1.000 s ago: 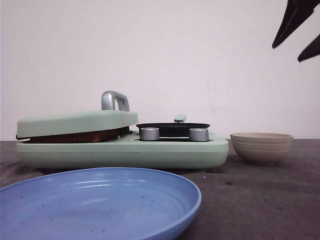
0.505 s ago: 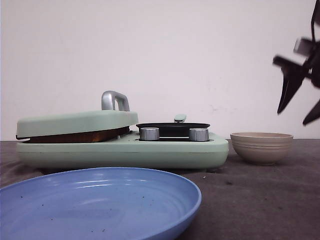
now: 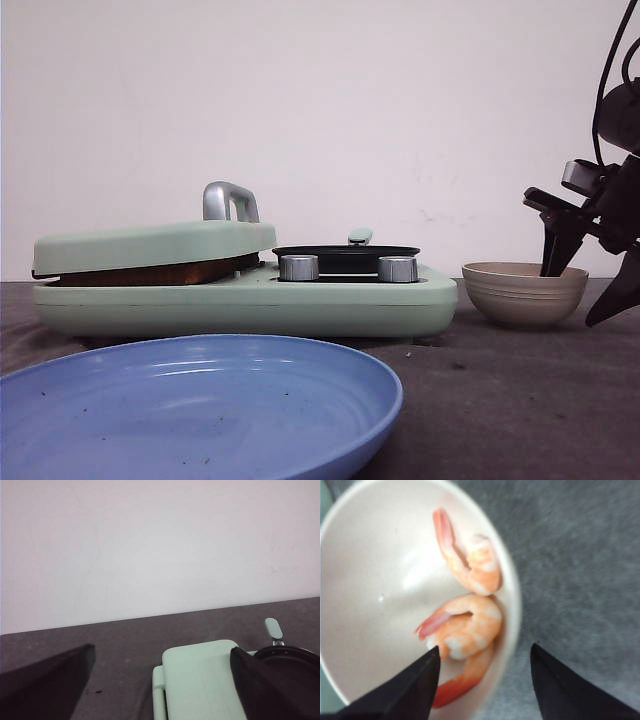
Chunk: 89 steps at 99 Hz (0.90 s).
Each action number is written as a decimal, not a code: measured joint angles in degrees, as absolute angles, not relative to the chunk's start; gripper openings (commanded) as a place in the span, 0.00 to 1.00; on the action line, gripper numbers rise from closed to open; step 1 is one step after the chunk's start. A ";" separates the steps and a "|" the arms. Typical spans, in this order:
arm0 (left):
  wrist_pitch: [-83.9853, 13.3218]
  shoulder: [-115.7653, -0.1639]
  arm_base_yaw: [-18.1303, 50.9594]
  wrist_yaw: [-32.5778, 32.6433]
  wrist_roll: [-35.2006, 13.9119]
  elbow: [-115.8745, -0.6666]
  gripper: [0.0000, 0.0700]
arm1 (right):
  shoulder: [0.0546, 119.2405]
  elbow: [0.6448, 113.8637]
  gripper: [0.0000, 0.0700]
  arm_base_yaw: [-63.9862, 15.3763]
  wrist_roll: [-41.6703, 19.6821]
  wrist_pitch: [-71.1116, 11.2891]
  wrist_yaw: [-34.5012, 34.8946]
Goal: Make breakfast with bread and shrimp
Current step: 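Lower the right gripper into the beige shrimp bowl and grip its rim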
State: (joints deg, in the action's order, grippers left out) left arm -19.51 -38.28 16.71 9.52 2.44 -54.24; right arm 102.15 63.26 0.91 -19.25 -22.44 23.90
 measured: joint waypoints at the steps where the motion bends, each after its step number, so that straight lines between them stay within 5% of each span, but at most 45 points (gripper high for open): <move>1: -19.49 -38.28 16.71 9.52 2.42 -54.24 0.72 | 102.15 63.26 0.50 0.80 -19.18 -22.44 23.90; 57: -19.49 -38.30 16.71 9.21 2.15 -54.24 0.72 | 102.15 63.64 0.50 -1.96 -12.40 -27.14 18.02; 89: -19.51 -38.30 16.71 9.21 2.02 -54.24 0.72 | 102.15 63.64 0.50 -1.89 -13.43 -25.52 25.78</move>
